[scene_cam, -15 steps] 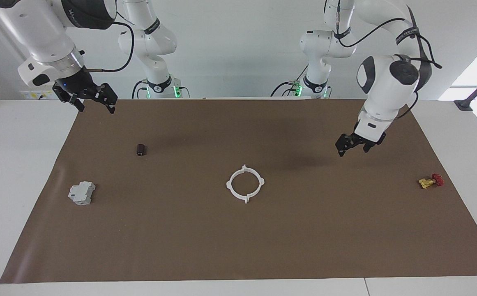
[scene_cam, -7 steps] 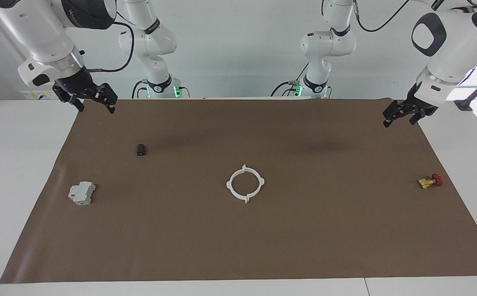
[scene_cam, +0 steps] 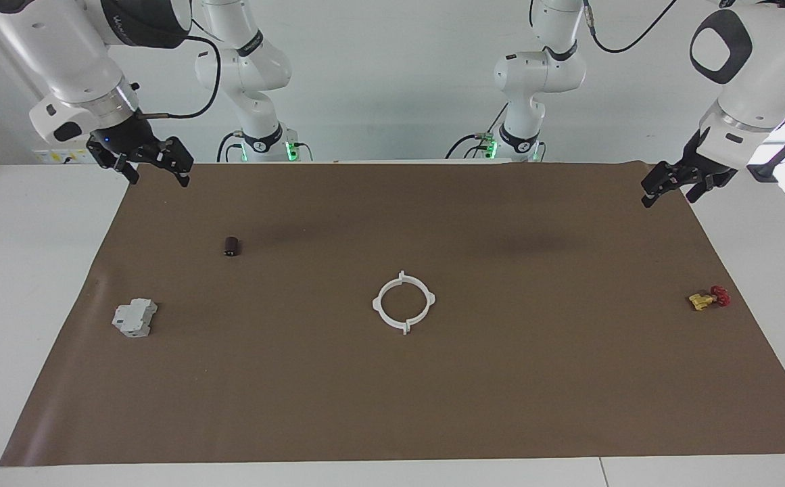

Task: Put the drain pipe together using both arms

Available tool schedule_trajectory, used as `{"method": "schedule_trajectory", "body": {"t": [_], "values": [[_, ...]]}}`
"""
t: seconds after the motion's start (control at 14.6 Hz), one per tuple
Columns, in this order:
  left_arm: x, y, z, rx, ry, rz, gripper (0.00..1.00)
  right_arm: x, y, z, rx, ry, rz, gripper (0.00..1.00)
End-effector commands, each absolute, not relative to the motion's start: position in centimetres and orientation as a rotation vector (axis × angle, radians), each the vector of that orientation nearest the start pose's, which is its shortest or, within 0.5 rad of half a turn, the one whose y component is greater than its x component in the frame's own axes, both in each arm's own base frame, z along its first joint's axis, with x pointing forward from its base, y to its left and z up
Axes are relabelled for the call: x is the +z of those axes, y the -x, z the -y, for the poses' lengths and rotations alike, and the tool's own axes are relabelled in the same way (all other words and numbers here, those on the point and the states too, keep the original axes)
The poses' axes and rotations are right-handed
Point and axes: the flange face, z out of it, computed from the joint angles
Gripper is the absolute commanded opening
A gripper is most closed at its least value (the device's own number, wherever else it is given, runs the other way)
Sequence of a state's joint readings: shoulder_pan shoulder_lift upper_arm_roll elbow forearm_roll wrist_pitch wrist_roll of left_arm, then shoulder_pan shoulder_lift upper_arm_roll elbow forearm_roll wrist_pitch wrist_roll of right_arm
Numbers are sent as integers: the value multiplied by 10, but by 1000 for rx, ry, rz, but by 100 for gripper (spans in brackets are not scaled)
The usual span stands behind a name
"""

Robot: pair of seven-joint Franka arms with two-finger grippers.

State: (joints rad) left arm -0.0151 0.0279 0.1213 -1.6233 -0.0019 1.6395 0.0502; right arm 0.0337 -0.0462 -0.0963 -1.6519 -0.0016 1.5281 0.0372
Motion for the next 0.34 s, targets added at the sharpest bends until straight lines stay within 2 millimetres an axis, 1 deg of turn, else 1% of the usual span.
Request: {"method": "schedule_trajectory", "body": {"t": [0.0,0.27], "values": [[586,-564,-66,59,3146,44,100,607,-530,36,126,3109,-128,100],[581,-564,-65,50,3147,35,100,607,-530,36,126,3109,-128,100]]}}
